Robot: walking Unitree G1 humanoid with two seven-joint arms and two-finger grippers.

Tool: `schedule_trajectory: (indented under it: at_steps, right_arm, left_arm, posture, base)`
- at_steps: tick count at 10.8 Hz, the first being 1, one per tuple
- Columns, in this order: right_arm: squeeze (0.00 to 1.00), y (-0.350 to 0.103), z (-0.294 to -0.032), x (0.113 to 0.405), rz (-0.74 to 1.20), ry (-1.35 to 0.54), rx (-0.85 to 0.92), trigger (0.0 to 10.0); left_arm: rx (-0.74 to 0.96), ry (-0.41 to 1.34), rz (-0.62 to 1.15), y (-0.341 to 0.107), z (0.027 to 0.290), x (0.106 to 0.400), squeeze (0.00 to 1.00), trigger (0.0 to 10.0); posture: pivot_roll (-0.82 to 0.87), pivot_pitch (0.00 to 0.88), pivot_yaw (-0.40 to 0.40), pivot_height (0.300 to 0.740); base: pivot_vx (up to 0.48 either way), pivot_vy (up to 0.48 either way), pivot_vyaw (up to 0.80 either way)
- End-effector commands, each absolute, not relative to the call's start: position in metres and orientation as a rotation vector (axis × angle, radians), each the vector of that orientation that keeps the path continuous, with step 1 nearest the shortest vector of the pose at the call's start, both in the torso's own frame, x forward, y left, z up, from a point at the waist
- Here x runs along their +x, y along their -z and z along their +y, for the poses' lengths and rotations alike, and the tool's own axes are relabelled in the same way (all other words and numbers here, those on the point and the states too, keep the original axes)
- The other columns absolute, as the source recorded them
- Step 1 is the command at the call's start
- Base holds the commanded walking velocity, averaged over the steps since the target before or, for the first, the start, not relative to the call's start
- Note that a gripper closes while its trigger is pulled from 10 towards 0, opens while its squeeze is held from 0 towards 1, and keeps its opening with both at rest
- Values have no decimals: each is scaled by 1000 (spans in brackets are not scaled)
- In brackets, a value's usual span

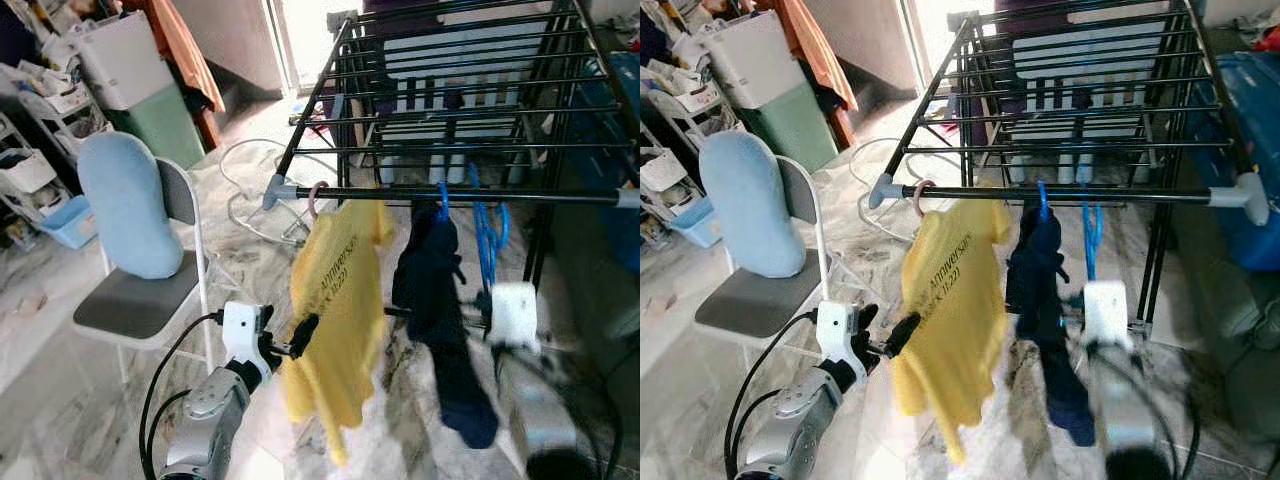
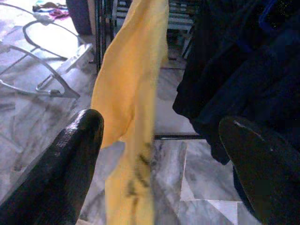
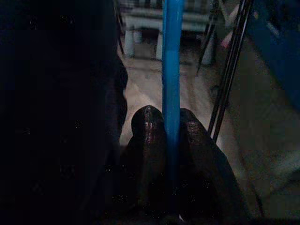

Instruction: Hang hanger

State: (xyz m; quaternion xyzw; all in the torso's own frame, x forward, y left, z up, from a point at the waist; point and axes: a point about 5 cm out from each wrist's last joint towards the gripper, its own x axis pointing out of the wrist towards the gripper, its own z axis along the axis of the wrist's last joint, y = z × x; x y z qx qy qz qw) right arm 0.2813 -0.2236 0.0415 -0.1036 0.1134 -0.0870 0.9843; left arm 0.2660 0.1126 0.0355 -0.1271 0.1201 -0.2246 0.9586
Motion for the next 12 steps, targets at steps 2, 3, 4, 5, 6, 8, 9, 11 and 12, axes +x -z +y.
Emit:
schedule_trajectory:
  at_steps: [2,3,4,5,6,8,9,11,12]
  right_arm:
    - [0,-41,-213,278,211,153,-203,10000]
    - [0,-40,-213,276,217,142,-211,10000]
    - [0,-42,-214,278,226,105,-233,10000]
    - [0,-44,-215,282,238,55,-274,10000]
    - [0,-47,-214,288,252,12,-307,10000]
    - [0,-48,-205,298,308,-135,-398,10000]
    - [0,-40,-202,298,338,-116,-381,10000]
    - [0,-30,-191,297,337,-89,-329,10000]
    - [0,-28,-190,296,336,-62,-301,10000]
  left_arm:
    - [-245,447,257,-35,114,269,0,10000]
    - [-258,447,256,-35,108,271,0,10000]
    - [-278,428,246,-36,100,275,0,10000]
    - [-297,399,233,-35,97,278,0,10000]
    - [-298,391,219,-36,93,281,0,10000]
    - [-293,346,204,-36,91,288,0,10000]
    - [-301,324,211,-33,97,288,0,10000]
    - [-307,278,237,-25,116,283,0,10000]
    - [-289,279,244,-23,120,281,0,10000]
  posture:
    - [-210,0,208,740]
    - [-227,0,172,740]
    - [-231,0,123,740]
    - [-233,0,55,740]
    - [-213,0,-49,740]
    - [-211,0,-106,740]
    - [-186,0,-52,740]
    - [-180,0,50,740]
    - [-180,0,75,740]
  base:
    - [0,0,0]
    - [0,0,0]
    - [0,0,0]
    - [0,0,0]
    - [0,0,0]
    - [0,0,0]
    - [0,0,0]
    - [0,0,0]
    - [0,0,0]
